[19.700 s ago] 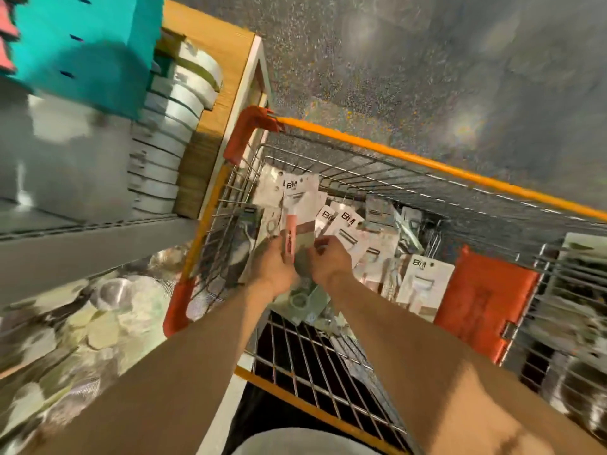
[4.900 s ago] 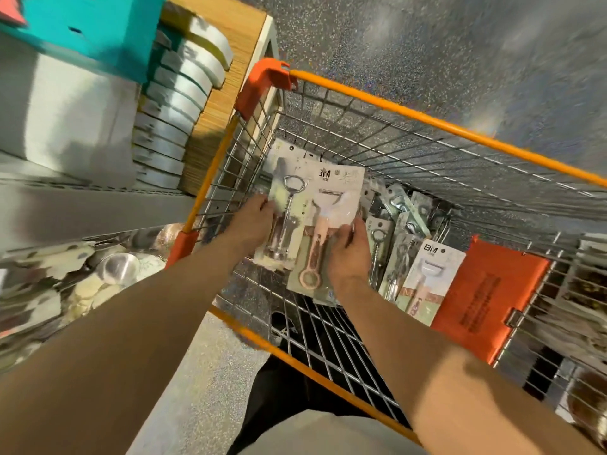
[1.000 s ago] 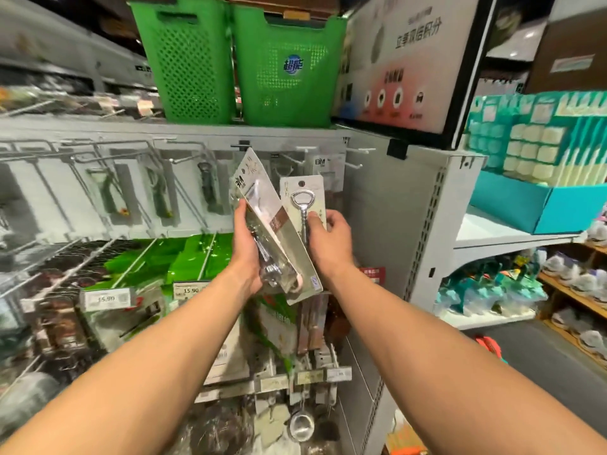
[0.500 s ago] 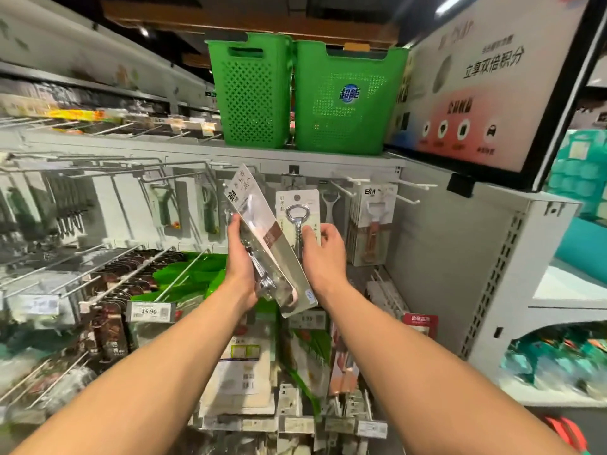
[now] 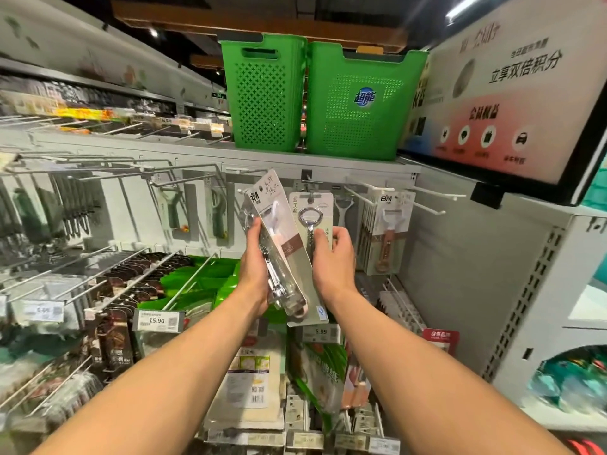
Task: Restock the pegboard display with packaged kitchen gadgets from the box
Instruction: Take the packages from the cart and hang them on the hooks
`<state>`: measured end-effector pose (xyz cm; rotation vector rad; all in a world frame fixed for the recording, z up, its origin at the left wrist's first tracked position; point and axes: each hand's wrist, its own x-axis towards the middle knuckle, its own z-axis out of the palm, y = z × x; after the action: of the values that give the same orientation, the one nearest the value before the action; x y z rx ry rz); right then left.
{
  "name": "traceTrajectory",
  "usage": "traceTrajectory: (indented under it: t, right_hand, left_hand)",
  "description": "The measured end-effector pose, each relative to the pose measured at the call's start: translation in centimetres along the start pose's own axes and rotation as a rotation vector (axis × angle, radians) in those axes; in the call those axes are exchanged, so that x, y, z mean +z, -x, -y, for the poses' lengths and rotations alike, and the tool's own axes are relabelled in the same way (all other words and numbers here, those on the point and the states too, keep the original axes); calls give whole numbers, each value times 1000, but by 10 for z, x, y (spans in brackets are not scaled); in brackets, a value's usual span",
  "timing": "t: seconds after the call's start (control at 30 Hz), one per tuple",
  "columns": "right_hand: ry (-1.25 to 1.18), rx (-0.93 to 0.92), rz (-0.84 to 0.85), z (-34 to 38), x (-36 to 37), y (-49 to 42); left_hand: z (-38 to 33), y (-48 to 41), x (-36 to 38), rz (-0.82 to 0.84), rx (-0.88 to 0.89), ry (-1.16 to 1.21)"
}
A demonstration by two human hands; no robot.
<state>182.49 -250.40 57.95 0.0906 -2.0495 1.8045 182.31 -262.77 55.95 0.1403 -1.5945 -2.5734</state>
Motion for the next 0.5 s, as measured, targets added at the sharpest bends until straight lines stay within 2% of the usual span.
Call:
traceTrajectory:
  t: [0.27, 0.5]
  right_hand:
    - [-9, -16, -9, -6, 5, -7]
    - [-7, 53, -14, -15, 14, -21]
  left_hand:
    - [1, -13, -8, 46, -1, -7]
    - [4, -27, -11, 66, 9, -64]
